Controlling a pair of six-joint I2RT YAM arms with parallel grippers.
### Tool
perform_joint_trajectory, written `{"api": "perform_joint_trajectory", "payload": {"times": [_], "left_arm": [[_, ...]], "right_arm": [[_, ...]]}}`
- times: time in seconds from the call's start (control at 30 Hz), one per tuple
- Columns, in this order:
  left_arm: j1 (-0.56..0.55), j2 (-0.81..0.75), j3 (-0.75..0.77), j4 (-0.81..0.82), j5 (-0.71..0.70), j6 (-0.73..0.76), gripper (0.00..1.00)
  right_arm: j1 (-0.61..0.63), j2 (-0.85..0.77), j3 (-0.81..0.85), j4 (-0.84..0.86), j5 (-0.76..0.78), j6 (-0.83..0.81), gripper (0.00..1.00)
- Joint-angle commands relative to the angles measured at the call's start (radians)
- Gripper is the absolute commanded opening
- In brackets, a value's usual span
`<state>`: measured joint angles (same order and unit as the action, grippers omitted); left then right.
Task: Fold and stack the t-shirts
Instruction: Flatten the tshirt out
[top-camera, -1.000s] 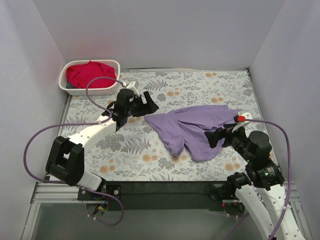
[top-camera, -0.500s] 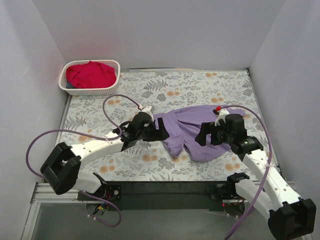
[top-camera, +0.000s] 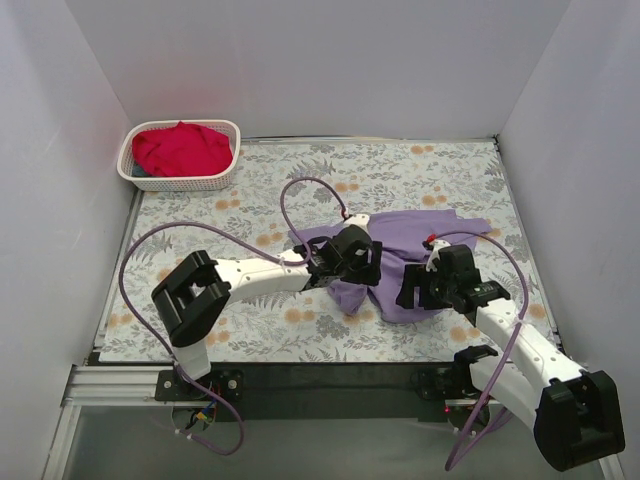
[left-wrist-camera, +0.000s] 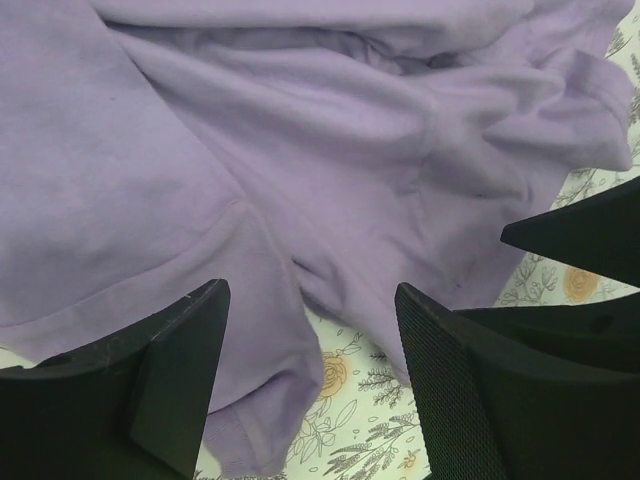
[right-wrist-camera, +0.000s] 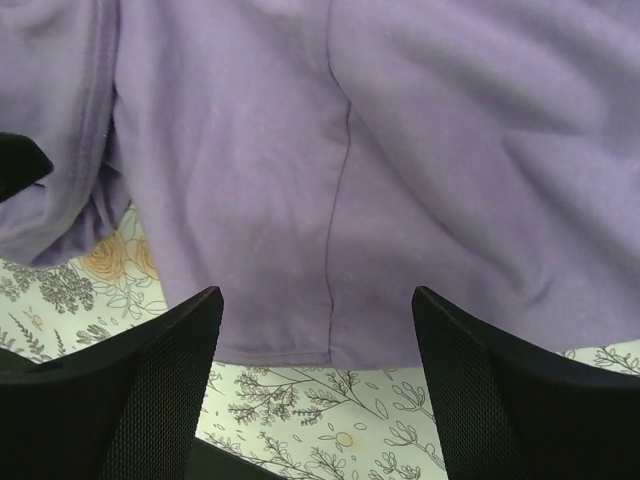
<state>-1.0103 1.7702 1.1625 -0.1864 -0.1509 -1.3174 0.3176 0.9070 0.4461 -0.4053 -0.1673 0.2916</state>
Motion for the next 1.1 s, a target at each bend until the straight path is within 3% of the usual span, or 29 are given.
{"api": "perform_joint_trajectory", "payload": {"times": [0.0,0.2,0.3,0.47,0.5,0.67,0.73,0.9,1.07], "left_arm": [[-0.043,0.03,0.06,-0.07,-0.107,0.047,0.63],[-0.079,0.089,0.078,-0.117,-0.2,0.072,0.58],[-0.083,0.103,0.077,-0.133,-0.214,0.067,0.43],[-0.074,0.054,0.059,-0.165,-0.283,0.058,0.03],[-0.067,0.043,0.054,-0.169,-0.297,0.057,0.01],[0.022,-0.105,-0.007,-0.194,-0.297,0.053,0.0],[0.065,-0.155,-0.033,-0.202,-0.262,0.053,0.0],[0.26,-0.319,-0.139,-0.219,-0.213,0.075,0.0],[0.467,-0.342,-0.161,-0.214,-0.188,0.116,0.0]], "right_arm": [[0.008,0.016,-0.023,0.057,-0.014,0.015,0.69],[0.015,0.064,-0.04,0.085,-0.057,0.02,0.68],[0.023,0.081,-0.046,0.091,-0.058,0.021,0.68],[0.034,0.095,-0.058,0.094,-0.083,0.024,0.61],[0.044,0.111,-0.06,0.094,-0.087,0.023,0.59],[0.092,0.18,-0.055,0.088,-0.098,0.023,0.46],[0.12,0.214,-0.049,0.082,-0.098,0.023,0.37],[0.191,0.297,-0.026,0.066,-0.126,0.001,0.17],[0.317,0.388,0.055,0.004,-0.17,-0.04,0.12]]}}
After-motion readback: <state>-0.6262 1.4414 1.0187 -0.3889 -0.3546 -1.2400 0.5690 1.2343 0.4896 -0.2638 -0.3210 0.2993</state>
